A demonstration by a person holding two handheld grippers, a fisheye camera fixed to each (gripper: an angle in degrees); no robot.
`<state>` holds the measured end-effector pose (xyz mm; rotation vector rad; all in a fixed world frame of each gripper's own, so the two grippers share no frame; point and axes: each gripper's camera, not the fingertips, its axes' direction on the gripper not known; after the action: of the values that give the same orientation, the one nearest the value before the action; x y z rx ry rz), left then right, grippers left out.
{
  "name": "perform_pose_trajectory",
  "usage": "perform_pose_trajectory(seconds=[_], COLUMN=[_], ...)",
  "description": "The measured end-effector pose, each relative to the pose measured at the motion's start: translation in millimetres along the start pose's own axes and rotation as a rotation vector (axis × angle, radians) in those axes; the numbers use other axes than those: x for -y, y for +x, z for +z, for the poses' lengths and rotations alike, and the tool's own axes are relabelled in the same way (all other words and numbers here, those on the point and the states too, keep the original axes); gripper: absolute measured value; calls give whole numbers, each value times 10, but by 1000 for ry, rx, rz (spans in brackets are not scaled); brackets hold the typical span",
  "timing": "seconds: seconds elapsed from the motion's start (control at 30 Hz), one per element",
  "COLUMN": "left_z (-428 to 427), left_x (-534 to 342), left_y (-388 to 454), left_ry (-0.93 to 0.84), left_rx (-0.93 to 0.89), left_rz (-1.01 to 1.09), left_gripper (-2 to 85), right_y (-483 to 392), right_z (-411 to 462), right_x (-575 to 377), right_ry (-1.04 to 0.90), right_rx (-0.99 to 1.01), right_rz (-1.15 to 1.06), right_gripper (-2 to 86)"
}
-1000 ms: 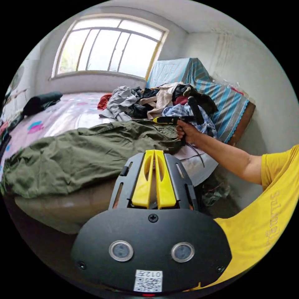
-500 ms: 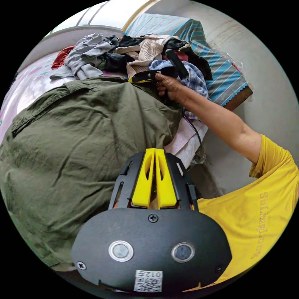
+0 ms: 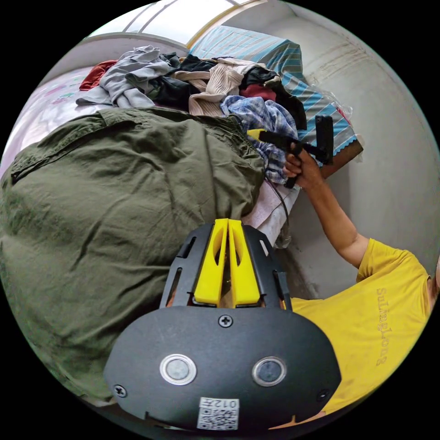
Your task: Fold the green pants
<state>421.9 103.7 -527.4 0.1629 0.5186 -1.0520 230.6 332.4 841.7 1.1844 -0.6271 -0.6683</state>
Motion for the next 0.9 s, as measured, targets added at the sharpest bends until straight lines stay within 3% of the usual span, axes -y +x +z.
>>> perform_pose_trajectory(seconds=[0.07,0.13,0.23,0.4,0.5,0.57,0.67,0.8,0.83,0.9], left_z=[-32,-72,-128,-431,-878,-1136,-1387,-1630,-1775,-2041], left_x=[5,9,5,-97,-262,-315,-388,-643,-761,-951], left_y=[-14,-31,-55,129,302,222,-112,-618,-737,-920], left_ry=[-2,-5,-8,-43,85,176,215,134,150,183], left_rx=[-3,-11,-27,46,181,241,311,391,394,422], left_rz=[0,2,-1,83,155,95,-49,-191,-215,-255], left_gripper=[-2,-2,-1,1,1,1,2,3,2,1], right_y=[-65,5,233,-72,-642,-1168,-1703,-1920,-1930,-1963], right_z=[354,353,368,437,405,556,1028,1695,1691,1755], right_x=[-219,-356,-281,-234,-158,-9,186,160,62,55], right_ry=[-191,-106,-108,-131,-19,38,-31,-183,-85,-104], right_rx=[-271,-225,-99,-241,-274,-147,-81,-207,-197,-212], right_rz=[-84,-113,53,70,-22,-150,-296,-392,-407,-396], right_gripper=[0,-2,-3,-2,-1,-1,0,0,0,0])
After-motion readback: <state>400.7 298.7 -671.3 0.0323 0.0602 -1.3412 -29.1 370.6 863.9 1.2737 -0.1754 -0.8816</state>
